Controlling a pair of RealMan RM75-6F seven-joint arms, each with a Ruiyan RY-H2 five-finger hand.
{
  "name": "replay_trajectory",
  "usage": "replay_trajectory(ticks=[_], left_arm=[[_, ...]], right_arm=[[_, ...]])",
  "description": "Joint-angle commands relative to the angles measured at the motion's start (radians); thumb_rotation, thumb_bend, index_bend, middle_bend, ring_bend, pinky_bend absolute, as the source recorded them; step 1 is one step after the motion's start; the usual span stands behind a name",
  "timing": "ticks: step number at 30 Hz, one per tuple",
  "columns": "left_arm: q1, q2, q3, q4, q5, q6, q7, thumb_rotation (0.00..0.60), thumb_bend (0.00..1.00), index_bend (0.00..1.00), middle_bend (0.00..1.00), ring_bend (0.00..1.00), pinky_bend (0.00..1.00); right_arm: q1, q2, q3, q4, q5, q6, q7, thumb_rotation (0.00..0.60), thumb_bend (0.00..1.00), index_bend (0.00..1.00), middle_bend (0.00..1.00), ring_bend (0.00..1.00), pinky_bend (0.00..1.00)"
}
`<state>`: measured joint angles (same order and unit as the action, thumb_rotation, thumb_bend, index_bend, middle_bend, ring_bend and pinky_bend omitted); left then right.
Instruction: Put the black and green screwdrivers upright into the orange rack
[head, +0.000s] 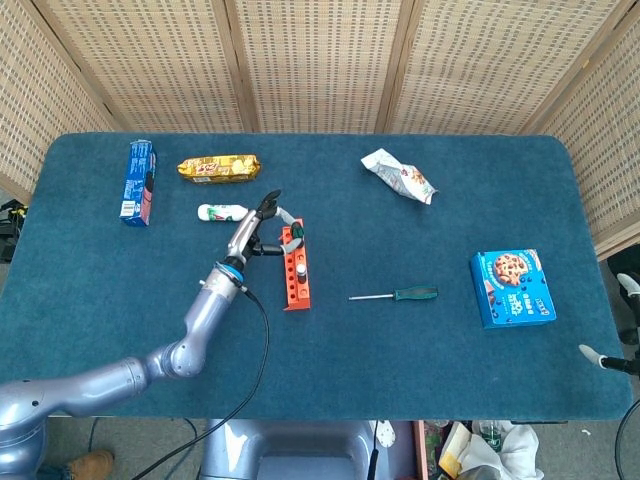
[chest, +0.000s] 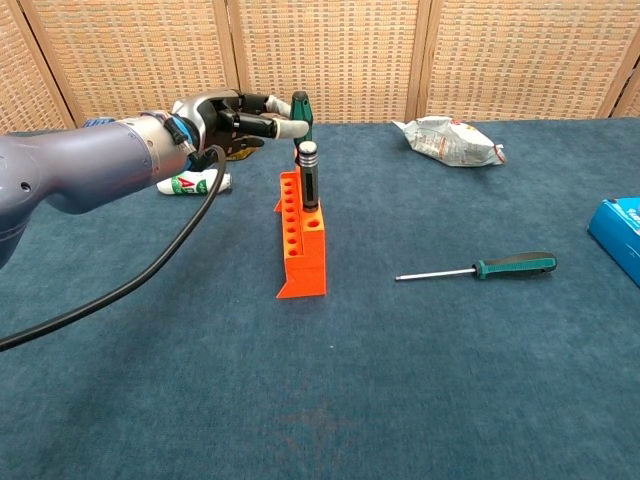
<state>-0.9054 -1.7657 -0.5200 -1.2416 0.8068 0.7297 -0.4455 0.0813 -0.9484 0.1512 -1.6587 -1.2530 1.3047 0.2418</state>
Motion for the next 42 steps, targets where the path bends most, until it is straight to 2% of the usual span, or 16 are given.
replay_trajectory(ticks=[1, 5, 11, 13, 16, 19, 24, 29, 35, 37, 38, 40, 41, 42], left_arm=[[0.001, 0.007, 0.001, -0.004, -0.009, -0.011, 0.007, 0.600, 0.52, 0.55, 0.00, 0.00, 0.00], [0.001, 0.010, 0.001, -0.007, -0.016, -0.017, 0.014, 0.600, 0.52, 0.50, 0.00, 0.00, 0.00], [0.001, 0.008, 0.004, -0.006, -0.022, -0.021, 0.021, 0.600, 0.52, 0.49, 0.00, 0.00, 0.00], [0.000, 0.007, 0.005, -0.005, -0.024, -0.023, 0.025, 0.600, 0.51, 0.44, 0.00, 0.00, 0.00], [0.001, 0.013, 0.010, -0.010, -0.022, -0.032, 0.031, 0.600, 0.49, 0.30, 0.00, 0.00, 0.00], [0.002, 0.018, 0.010, -0.015, -0.018, -0.032, 0.034, 0.600, 0.41, 0.21, 0.00, 0.00, 0.00], [0.011, 0.032, 0.007, -0.035, -0.014, -0.026, 0.034, 0.600, 0.32, 0.19, 0.00, 0.00, 0.00], [0.025, 0.059, -0.002, -0.068, -0.002, -0.023, 0.024, 0.600, 0.30, 0.19, 0.00, 0.00, 0.00], [0.043, 0.144, -0.009, -0.148, 0.083, 0.004, 0.048, 0.600, 0.26, 0.13, 0.00, 0.00, 0.00], [0.046, 0.183, -0.001, -0.181, 0.094, 0.007, 0.082, 0.600, 0.31, 0.10, 0.00, 0.00, 0.00], [0.046, 0.206, 0.003, -0.200, 0.097, 0.006, 0.102, 0.600, 0.40, 0.09, 0.00, 0.00, 0.00], [0.044, 0.246, 0.006, -0.233, 0.092, 0.006, 0.138, 0.600, 0.66, 0.07, 0.00, 0.00, 0.00], [0.042, 0.266, 0.006, -0.251, 0.083, 0.010, 0.160, 0.600, 0.72, 0.07, 0.00, 0.00, 0.00], [0.039, 0.283, 0.004, -0.270, 0.070, 0.014, 0.177, 0.600, 0.87, 0.07, 0.00, 0.00, 0.00]], right_arm=[[0.000, 0.000, 0.000, 0.000, -0.001, 0.000, 0.000, 0.600, 0.00, 0.00, 0.00, 0.00, 0.00], [0.000, 0.000, 0.000, 0.000, -0.001, -0.001, 0.002, 0.600, 0.00, 0.00, 0.00, 0.00, 0.00], [0.000, 0.001, 0.000, -0.001, -0.002, 0.001, 0.003, 0.600, 0.00, 0.00, 0.00, 0.00, 0.00], [-0.001, 0.002, 0.000, -0.001, -0.003, 0.002, 0.004, 0.600, 0.00, 0.00, 0.00, 0.00, 0.00], [-0.001, 0.002, 0.000, -0.001, -0.003, 0.002, 0.006, 0.600, 0.00, 0.00, 0.00, 0.00, 0.00], [-0.001, 0.003, 0.000, -0.003, -0.005, 0.003, 0.007, 0.600, 0.00, 0.00, 0.00, 0.00, 0.00], [-0.003, 0.005, -0.001, -0.005, -0.008, 0.006, 0.010, 0.600, 0.00, 0.00, 0.00, 0.00, 0.00], [-0.005, 0.006, -0.003, -0.009, -0.014, 0.011, 0.009, 0.600, 0.00, 0.00, 0.00, 0.00, 0.00], [-0.006, 0.008, -0.004, -0.013, -0.017, 0.015, 0.009, 0.600, 0.00, 0.00, 0.00, 0.00, 0.00], [-0.006, 0.008, -0.004, -0.013, -0.017, 0.014, 0.009, 0.600, 0.00, 0.00, 0.00, 0.00, 0.00], [-0.006, 0.008, -0.004, -0.014, -0.018, 0.014, 0.009, 0.600, 0.00, 0.00, 0.00, 0.00, 0.00], [-0.006, 0.008, -0.005, -0.015, -0.020, 0.015, 0.008, 0.600, 0.00, 0.00, 0.00, 0.00, 0.00], [-0.006, 0.008, -0.005, -0.015, -0.020, 0.015, 0.007, 0.600, 0.00, 0.00, 0.00, 0.00, 0.00], [-0.006, 0.008, -0.005, -0.016, -0.021, 0.015, 0.007, 0.600, 0.00, 0.00, 0.00, 0.00, 0.00]])
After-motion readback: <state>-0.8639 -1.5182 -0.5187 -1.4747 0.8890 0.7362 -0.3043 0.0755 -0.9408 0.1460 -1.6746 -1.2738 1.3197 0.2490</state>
